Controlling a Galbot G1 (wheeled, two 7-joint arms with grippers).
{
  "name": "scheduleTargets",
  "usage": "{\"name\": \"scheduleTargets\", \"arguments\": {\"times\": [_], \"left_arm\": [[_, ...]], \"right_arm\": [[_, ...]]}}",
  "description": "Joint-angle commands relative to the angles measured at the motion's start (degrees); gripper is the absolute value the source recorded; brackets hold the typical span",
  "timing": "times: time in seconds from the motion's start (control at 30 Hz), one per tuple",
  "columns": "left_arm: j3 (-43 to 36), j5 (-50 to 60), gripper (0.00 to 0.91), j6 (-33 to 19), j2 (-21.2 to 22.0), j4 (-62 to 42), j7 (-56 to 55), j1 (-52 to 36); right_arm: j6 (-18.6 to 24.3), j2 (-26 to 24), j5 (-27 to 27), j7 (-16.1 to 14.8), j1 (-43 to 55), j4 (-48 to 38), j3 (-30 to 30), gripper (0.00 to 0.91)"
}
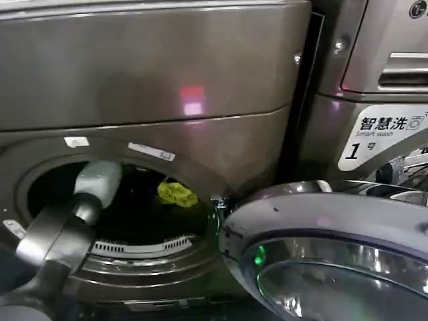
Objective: Grasp the clothes from the dryer.
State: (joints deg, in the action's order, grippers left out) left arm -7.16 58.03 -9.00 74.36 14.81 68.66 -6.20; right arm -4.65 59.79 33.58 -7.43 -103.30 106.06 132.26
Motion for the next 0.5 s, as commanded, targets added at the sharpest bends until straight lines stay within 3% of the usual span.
{"name": "scheduleTargets", "arguments": {"times": [0.03, 0.23, 0.5], "left_arm": [[1.6, -2.7, 0.0, 0.9, 0.3, 0.8, -1.1, 0.4], [6.5, -11.1, 0.0, 4.8, 1.2, 5.0, -8.6, 2.7], [23.9, -26.7, 0.0, 12.0, 2.3, 14.4, -24.4, 9.3]], "right_arm": [[0.1, 0.0, -0.1, 0.0, 0.1, 0.0, 0.0, 0.907], [0.1, 0.0, -0.2, 0.0, 0.1, 0.2, -0.2, 0.907], [0.1, 0.2, -0.8, -0.1, 0.6, 0.7, -1.2, 0.907]]}}
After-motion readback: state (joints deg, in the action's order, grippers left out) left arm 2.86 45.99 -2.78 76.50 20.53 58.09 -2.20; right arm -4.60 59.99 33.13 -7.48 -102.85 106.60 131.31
